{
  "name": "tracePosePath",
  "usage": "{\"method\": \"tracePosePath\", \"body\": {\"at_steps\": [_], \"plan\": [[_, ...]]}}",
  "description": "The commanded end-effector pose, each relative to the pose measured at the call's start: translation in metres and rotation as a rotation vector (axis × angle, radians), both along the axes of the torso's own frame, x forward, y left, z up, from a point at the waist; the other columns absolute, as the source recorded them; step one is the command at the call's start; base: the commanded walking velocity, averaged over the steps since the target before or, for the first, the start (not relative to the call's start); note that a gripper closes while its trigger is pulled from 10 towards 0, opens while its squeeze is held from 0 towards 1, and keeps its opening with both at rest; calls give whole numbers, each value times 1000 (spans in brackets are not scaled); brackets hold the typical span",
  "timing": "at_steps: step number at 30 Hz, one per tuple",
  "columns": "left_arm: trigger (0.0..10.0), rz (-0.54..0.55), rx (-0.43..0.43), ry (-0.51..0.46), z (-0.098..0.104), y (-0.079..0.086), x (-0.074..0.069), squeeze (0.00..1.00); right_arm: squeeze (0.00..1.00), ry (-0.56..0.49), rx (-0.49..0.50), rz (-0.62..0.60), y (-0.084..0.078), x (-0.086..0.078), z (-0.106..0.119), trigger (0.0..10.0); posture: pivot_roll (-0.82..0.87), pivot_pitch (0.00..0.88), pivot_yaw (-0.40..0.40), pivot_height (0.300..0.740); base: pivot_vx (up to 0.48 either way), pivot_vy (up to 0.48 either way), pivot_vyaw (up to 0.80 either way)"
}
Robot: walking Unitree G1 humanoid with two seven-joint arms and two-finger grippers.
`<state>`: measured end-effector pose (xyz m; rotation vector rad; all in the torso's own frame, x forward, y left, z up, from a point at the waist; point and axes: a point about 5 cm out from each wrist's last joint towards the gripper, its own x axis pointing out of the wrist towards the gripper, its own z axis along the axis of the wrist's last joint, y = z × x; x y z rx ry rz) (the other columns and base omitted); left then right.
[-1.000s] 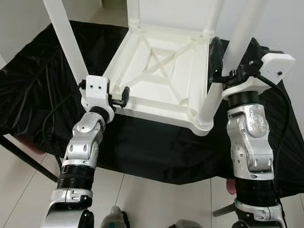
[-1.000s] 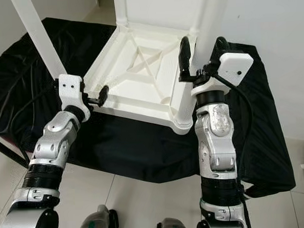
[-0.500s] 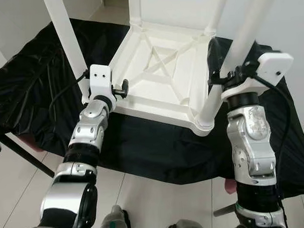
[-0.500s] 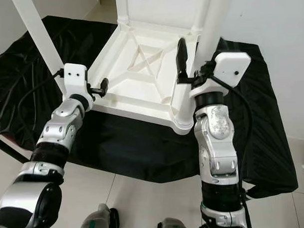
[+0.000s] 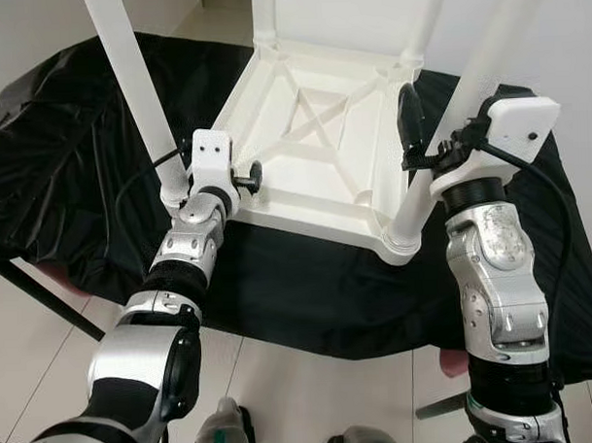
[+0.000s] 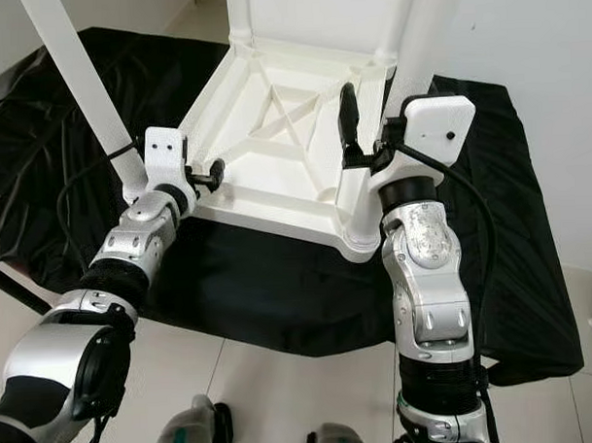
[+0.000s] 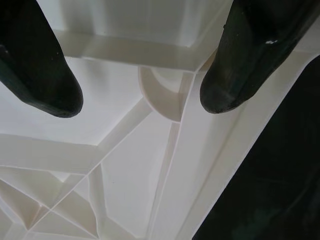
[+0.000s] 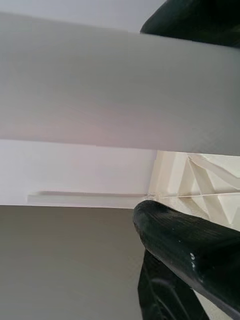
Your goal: Building children table
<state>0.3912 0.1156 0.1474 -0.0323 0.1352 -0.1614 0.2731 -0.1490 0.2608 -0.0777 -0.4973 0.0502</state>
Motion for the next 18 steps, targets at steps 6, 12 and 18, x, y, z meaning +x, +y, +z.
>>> {"method": "tracePosePath", "body": {"at_steps": [6, 12, 18], "plan": [[10000, 270, 1, 27, 0, 11, 5, 0, 0, 5, -8, 2, -1, 1, 9, 3059, -100, 51, 11, 740, 0, 0, 0], [10000, 288, 8, 21, 2, 12, 6, 0, 0, -3, -4, 2, -2, 0, 11, 0, -102, 58, 9, 740, 0, 0, 0], [10000, 299, 52, 30, 3, 12, 8, 0, 0, -22, 83, -10, -10, -5, 24, 0, -114, 68, 14, 740, 0, 0, 0]]}}
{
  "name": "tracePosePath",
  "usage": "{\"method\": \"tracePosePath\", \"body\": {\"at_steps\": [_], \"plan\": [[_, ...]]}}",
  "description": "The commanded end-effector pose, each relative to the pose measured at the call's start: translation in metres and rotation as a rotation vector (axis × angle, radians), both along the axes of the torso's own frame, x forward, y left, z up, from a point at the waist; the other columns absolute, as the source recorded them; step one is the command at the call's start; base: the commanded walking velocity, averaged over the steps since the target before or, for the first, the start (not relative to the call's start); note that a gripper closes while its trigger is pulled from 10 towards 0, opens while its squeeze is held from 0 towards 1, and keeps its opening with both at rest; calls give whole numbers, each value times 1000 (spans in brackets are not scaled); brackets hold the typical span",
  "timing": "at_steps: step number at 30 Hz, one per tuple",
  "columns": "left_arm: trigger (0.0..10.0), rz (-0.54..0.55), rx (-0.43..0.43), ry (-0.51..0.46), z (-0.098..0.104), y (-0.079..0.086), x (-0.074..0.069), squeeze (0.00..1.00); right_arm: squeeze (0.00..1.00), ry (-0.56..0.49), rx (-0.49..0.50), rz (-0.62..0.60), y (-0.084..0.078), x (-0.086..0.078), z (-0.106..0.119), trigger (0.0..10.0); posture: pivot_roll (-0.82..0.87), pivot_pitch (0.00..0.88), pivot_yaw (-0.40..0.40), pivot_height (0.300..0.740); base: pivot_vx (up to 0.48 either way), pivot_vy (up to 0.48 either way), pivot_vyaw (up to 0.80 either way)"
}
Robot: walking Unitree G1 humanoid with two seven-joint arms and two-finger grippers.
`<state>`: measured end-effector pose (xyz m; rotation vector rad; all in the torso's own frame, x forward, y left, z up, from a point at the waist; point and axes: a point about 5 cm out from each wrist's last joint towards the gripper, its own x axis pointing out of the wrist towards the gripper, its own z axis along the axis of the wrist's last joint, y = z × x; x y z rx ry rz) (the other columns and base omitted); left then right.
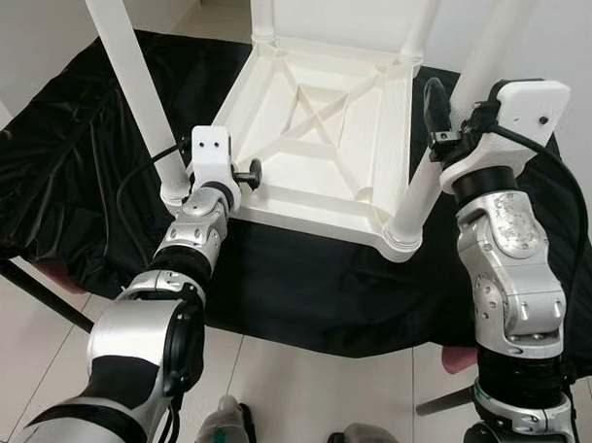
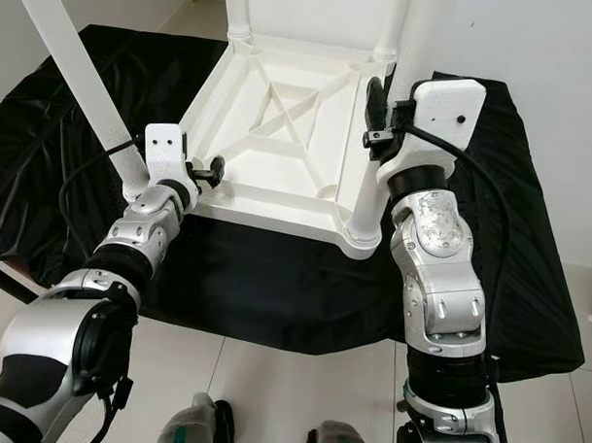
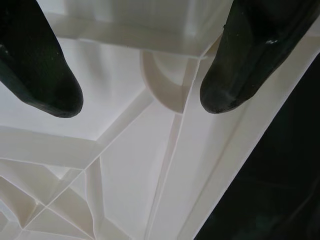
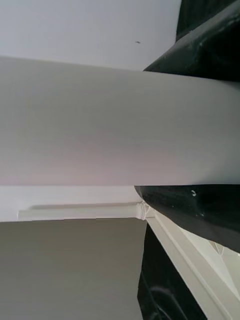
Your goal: Building children table
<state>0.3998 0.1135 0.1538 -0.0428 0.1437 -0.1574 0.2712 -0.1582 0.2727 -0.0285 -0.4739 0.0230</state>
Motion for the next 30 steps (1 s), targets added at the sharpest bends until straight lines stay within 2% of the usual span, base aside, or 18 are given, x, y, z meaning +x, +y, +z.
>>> {"method": "tracePosePath", "body": {"at_steps": [1, 4, 7, 10, 11, 12, 13, 14, 17, 18, 20, 21, 22, 23, 24, 27, 29, 30], "plan": [[10000, 299, 90, 29, -7, 17, -1, 0, 0, -58, 47, -13, -4, -4, 15, 0, -118, 69, 18, 740, 0, 0, 0], [10000, 309, 131, 39, -11, 22, -3, 0, 0, -81, 70, -40, -9, -5, 20, 0, -121, 68, 23, 740, 0, 0, 0], [10000, 344, 210, 44, -14, 39, -4, 0, 0, -136, 128, -103, -20, -10, 30, 0, -124, 68, 29, 740, 0, 0, 0], [10000, 374, 263, 37, -11, 56, -3, 0, 0, -145, 175, -174, -31, -13, 32, 0, -123, 70, 36, 740, 0, 0, 0], [10000, 374, 263, 37, -11, 56, -3, 0, 0, -145, 175, -174, -31, -13, 32, 0, -123, 70, 36, 740, 0, 0, 0], [10000, 392, 266, 33, -9, 63, -3, 0, 0, -151, 194, -205, -37, -14, 32, 0, -123, 70, 36, 740, 0, 0, 0], [10000, 439, 317, 12, 0, 86, -3, 0, 0, -134, 233, -293, -52, -15, 29, 0, -122, 72, 44, 740, 0, 0, 0], [10000, 456, 338, 5, 3, 95, -3, 0, 0, -125, 249, -326, -57, -16, 27, 0, -122, 72, 44, 740, 0, 0, 0], [10000, 464, 351, 1, 5, 99, -3, 0, 0, -118, 258, -344, -60, -16, 25, 0, -122, 72, 44, 740, 0, 0, 0], [10000, 491, 377, -29, 17, 111, -1, 0, 0, -82, 277, -382, -66, -16, 18, 0, -115, 74, 45, 740, 0, 0, 0], [10000, 509, 395, -50, 26, 118, 0, 0, 0, -56, 289, -405, -70, -15, 13, 0, -115, 74, 45, 740, 0, 0, 0], [10000, 534, 402, -93, 43, 126, 2, 0, 0, -16, 321, -438, -75, -15, 3, 0, -103, 75, 41, 740, 0, 0, 0], [10000, 534, 402, -93, 43, 126, 2, 0, 0, -16, 321, -438, -75, -15, 3, 0, -103, 75, 41, 740, 0, 0, 0], [10000, 559, 411, -154, 69, 133, 6, 0, 0, 31, 350, -484, -82, -15, -8, 0, -97, 75, 40, 740, 0, 0, 0], [10000, 580, 418, -242, 106, 138, 10, 0, 0, 75, 378, -517, -89, -15, -21, 0, -91, 75, 38, 740, 0, 0, 0], [10000, 583, 423, -270, 116, 139, 11, 0, 0, 80, 382, -515, -90, -15, -23, 0, -91, 75, 38, 740, 0, 0, 0], [10000, 564, 395, -317, 138, 134, 13, 0, 0, 91, 381, -543, -94, -16, -27, 0, -89, 71, 42, 740, 0, 0, 0], [10000, 564, 395, -317, 138, 134, 13, 0, 0, 91, 381, -543, -94, -16, -27, 0, -89, 71, 42, 740, 0, 0, 0]]}}
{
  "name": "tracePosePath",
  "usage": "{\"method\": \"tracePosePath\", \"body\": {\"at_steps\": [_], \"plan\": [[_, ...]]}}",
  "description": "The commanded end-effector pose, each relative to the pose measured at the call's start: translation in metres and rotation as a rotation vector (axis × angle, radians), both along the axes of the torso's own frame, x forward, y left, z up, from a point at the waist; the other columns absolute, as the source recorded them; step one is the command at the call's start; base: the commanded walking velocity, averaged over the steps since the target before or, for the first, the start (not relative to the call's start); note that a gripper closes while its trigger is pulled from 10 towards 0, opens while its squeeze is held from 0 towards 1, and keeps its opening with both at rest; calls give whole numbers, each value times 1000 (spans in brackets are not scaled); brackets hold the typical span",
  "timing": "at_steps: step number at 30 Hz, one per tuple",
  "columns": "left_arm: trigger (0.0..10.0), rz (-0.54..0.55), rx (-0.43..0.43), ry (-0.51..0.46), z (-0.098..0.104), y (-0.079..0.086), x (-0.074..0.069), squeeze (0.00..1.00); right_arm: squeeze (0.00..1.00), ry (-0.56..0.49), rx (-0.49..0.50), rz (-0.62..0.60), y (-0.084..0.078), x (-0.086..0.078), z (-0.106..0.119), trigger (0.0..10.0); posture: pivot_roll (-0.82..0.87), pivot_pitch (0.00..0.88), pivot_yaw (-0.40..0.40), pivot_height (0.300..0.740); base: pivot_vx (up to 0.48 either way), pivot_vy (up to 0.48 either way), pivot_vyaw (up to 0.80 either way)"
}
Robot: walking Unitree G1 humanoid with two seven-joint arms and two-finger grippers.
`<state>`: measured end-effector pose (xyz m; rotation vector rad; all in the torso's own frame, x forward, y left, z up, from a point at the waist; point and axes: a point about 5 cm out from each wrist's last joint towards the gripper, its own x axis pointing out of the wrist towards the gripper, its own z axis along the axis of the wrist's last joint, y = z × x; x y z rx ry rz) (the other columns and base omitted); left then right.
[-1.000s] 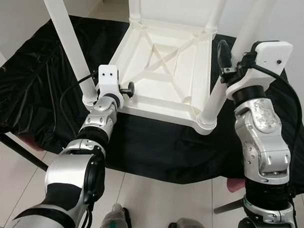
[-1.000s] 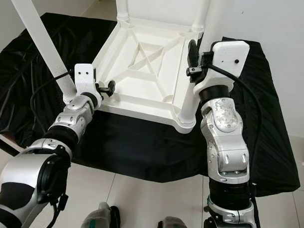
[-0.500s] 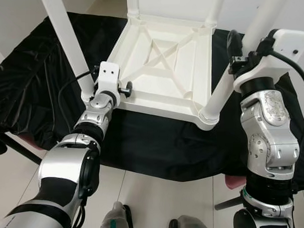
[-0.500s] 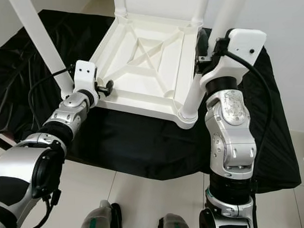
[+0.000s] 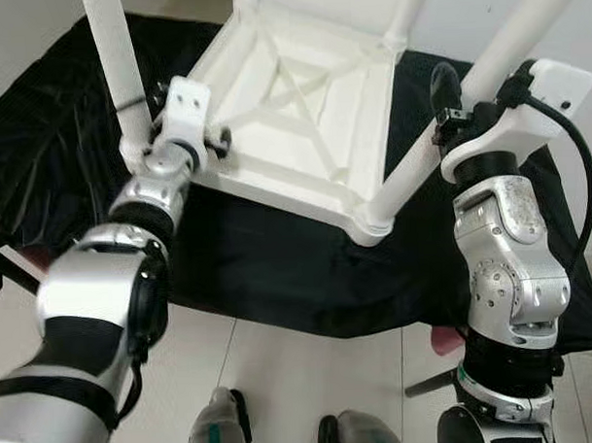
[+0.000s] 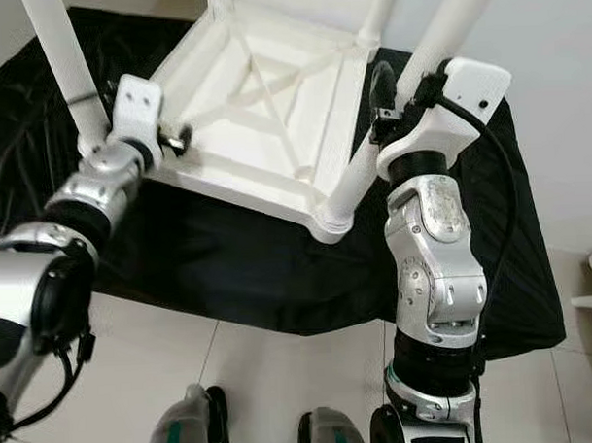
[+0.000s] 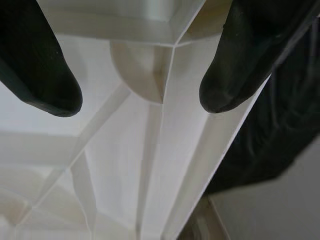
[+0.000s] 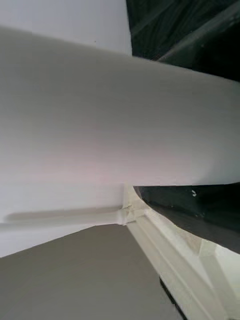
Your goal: Building children table
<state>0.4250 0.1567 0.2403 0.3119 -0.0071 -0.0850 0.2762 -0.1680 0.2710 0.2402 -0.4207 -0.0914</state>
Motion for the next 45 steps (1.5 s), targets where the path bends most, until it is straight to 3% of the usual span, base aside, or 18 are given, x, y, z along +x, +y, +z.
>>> {"method": "tracePosePath", "body": {"at_steps": [1, 2, 4, 6, 9, 15, 19, 23, 25, 27, 31, 34, 35, 38, 39, 42, 45], "plan": [[10000, 459, 9, -250, 61, 86, -11, 0, 0, 121, 80, -517, -88, -23, -28, 0, -89, 70, 43, 740, 0, 0, 0], [10000, 435, -32, -261, 69, 82, -9, 0, 0, 142, 96, -532, -91, -23, -33, 0, -89, 70, 43, 740, 0, 0, 0], [10000, 435, -32, -261, 69, 82, -9, 0, 0, 142, 96, -532, -91, -23, -33, 0, -89, 70, 43, 740, 0, 0, 0], [10000, 387, -80, -284, 84, 69, -7, 0, 0, 212, 151, -603, -104, -27, -51, 0, -89, 66, 47, 740, 0, 0, 0], [10000, 325, -76, -322, 100, 51, -5, 0, 0, 305, 240, -635, -114, -30, -78, 0, -91, 55, 53, 740, 0, 0, 0], [10000, 274, -101, -340, 112, 37, -4, 0, 0, 328, 266, -655, -119, -32, -92, 0, -87, 50, 57, 740, 0, 0, 0], [10000, 221, -116, -368, 129, 18, -4, 0, 0, 351, 253, -648, -116, -32, -104, 0, -85, 46, 60, 740, 0, 0, 0], [10000, 165, -157, -384, 145, -1, -6, 0, 0, 386, 323, -652, -117, -35, -123, 0, -80, 39, 61, 740, 0, 0, 0], [10000, 147, -161, -391, 151, -8, -7, 0, 0, 416, 351, -662, -120, -36, -131, 0, -75, 40, 59, 740, 0, 0, 0], [10000, 107, -187, -403, 168, -26, -10, 0, 0, 481, 375, -704, -131, -42, -151, 0, -61, 43, 57, 740, 0, 0, 0], [10000, 74, -203, -398, 174, -37, -12, 0, 0, 487, 414, -702, -136, -43, -158, 0, -54, 46, 56, 740, 0, 0, 0], [10000, 5, -200, -387, 179, -61, -15, 0, 0, 419, 488, -575, -132, -34, -158, 0, -42, 55, 63, 740, 0, 0, 0], [10000, 5, -200, -387, 179, -61, -15, 0, 0, 419, 488, -575, -132, -34, -158, 0, -42, 55, 63, 740, 0, 0, 0], [10000, -82, -214, -376, 183, -93, -20, 0, 0, 365, 540, -398, -115, -18, -153, 0, -35, 64, 68, 740, 0, 0, 0], [10000, -82, -214, -376, 183, -93, -20, 0, 0, 365, 540, -398, -115, -18, -153, 0, -35, 64, 68, 740, 0, 0, 0], [10000, -141, -188, -356, 180, -120, -25, 0, 0, 372, 548, -276, -97, -3, -150, 0, -37, 71, 73, 740, 0, 0, 0], [10000, -152, -187, -349, 179, -124, -26, 0, 0, 373, 555, -250, -94, 0, -149, 0, -37, 71, 73, 740, 0, 0, 0]]}}
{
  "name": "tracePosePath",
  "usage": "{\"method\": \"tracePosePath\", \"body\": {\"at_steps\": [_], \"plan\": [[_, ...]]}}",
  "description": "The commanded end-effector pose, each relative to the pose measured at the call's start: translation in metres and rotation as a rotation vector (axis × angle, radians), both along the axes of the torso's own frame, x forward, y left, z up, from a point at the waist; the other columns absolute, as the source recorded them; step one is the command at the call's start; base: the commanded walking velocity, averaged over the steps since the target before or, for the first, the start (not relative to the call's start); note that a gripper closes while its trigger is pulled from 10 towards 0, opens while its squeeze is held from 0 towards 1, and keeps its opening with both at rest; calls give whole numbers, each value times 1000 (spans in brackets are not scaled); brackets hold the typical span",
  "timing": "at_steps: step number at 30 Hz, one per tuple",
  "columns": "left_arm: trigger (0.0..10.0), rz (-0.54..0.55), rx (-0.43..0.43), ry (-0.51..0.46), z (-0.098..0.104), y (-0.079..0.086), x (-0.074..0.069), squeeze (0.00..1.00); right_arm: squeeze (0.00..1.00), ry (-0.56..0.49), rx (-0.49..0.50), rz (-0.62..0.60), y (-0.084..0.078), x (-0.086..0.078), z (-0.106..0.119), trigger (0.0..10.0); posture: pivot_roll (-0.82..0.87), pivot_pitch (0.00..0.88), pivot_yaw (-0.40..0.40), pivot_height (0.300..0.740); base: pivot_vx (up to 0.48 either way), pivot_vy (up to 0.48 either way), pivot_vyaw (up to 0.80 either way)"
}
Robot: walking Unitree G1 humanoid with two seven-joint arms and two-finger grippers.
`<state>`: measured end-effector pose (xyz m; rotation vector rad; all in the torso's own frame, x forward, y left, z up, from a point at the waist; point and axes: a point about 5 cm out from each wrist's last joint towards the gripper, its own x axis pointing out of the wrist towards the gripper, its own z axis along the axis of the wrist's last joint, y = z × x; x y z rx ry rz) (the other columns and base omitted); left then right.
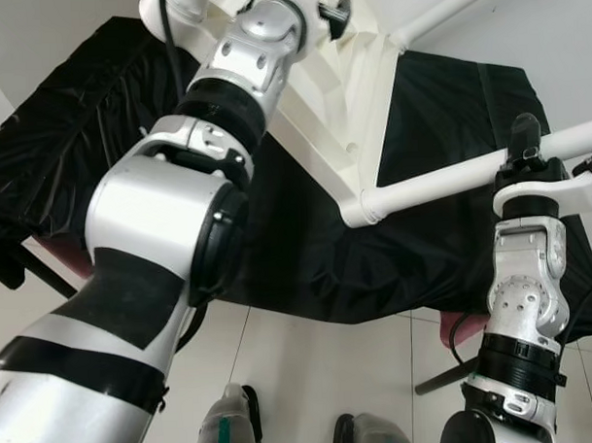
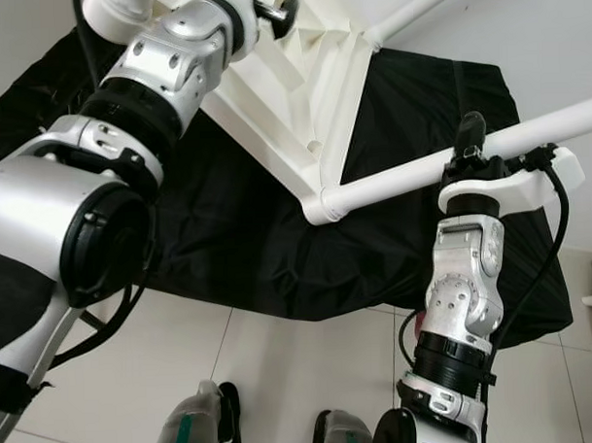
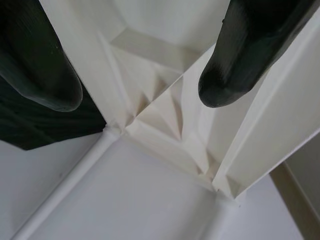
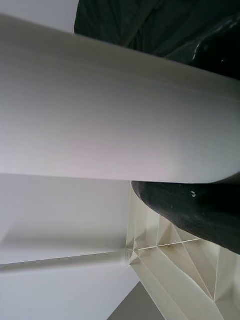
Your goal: Building children table
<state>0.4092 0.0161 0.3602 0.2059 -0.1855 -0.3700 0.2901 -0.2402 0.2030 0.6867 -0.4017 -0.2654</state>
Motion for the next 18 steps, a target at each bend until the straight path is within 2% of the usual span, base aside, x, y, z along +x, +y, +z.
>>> {"method": "tracePosePath", "body": {"at_steps": [1, 3, 7, 8, 9, 15, 18], "plan": [[10000, 160, -122, -197, 59, 17, -10, 0, 0, 392, 106, -84, -22, -14, -81, 0, -37, 71, 73, 740, 0, 0, 0], [10000, 110, -98, -178, 48, -10, -15, 0, 0, 369, 114, 108, 5, 8, -75, 0, -31, 89, 68, 740, 0, 0, 0], [10000, 88, -86, -153, 40, -20, -16, 0, 0, 387, 113, 135, 9, 16, -75, 0, -29, 92, 69, 740, 0, 0, 0], [10000, 83, -67, -145, 35, -25, -17, 0, 0, 413, 163, 141, 9, 20, -80, 0, -25, 94, 67, 740, 0, 0, 0], [10000, 76, -57, -132, 29, -29, -17, 0, 0, 446, 174, 170, 12, 24, -84, 0, -22, 96, 66, 740, 0, 0, 0], [10000, 49, -23, -98, 12, -40, -19, 0, 0, 473, 161, 225, 22, 28, -90, 0, -10, 104, 68, 740, 0, 0, 0], [10000, 19, 6, -62, -3, -50, -21, 0, 0, 498, 188, 232, 27, 27, -99, 0, -2, 106, 67, 740, 0, 0, 0]]}}
